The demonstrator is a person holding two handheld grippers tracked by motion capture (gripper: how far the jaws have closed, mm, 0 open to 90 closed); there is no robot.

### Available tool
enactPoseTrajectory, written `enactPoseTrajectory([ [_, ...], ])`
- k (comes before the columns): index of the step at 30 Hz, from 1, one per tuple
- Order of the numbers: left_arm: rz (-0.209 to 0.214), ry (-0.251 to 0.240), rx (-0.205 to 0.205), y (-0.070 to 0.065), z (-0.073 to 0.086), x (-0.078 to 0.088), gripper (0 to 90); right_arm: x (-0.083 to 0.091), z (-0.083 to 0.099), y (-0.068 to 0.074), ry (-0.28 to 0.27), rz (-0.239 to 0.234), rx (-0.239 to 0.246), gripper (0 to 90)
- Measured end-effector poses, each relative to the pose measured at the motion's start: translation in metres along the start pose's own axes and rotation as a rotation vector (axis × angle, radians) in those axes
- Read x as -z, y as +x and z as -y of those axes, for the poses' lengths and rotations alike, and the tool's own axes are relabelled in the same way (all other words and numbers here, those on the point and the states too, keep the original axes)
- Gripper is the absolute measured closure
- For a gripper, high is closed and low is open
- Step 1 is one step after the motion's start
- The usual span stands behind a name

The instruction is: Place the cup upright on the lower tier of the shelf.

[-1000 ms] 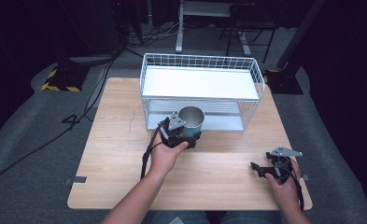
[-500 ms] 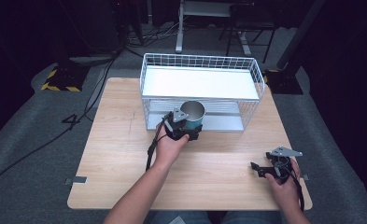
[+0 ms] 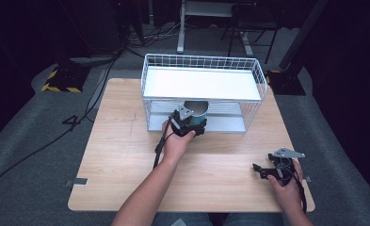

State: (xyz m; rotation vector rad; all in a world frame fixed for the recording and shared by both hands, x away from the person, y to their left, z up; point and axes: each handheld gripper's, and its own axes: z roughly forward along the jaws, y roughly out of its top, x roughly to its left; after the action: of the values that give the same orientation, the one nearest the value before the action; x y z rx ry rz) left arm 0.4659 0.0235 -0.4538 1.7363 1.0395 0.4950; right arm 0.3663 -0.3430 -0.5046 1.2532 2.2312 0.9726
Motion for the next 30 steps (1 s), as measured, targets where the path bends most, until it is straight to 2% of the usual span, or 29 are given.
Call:
enactPoseTrajectory([
  [5,-0.031,-0.003,-0.006,0.000,0.001,-0.009,22.0,0.000,0.000,0.000,0.000,0.000,0.000,15.0],
  [11,-0.057,0.008,0.008,0.002,0.001,-0.022,22.0,0.000,0.000,0.000,0.000,0.000,0.000,15.0],
  [14,-0.073,-0.004,-0.008,0.004,0.003,-0.029,22.0,0.000,0.000,0.000,0.000,0.000,0.000,15.0],
  [16,-0.093,0.015,-0.028,0.006,0.004,-0.032,21.9,0.000,0.000,0.000,0.000,0.000,0.000,15.0],
  [18,-0.100,0.024,-0.029,0.008,0.004,-0.033,21.9,0.000,0.000,0.000,0.000,0.000,0.000,15.0],
  [20,-0.099,0.016,0.014,0.011,0.005,-0.037,21.9,0.000,0.000,0.000,0.000,0.000,0.000,15.0],
  [24,-0.104,0.022,0.046,0.014,0.007,-0.041,21.9,0.000,0.000,0.000,0.000,0.000,0.000,15.0],
  [27,-0.103,0.030,0.062,0.016,0.010,-0.043,21.8,0.000,0.000,0.000,0.000,0.000,0.000,15.0],
  [30,-0.108,0.046,0.061,0.017,0.013,-0.045,21.8,0.000,0.000,0.000,0.000,0.000,0.000,15.0],
])
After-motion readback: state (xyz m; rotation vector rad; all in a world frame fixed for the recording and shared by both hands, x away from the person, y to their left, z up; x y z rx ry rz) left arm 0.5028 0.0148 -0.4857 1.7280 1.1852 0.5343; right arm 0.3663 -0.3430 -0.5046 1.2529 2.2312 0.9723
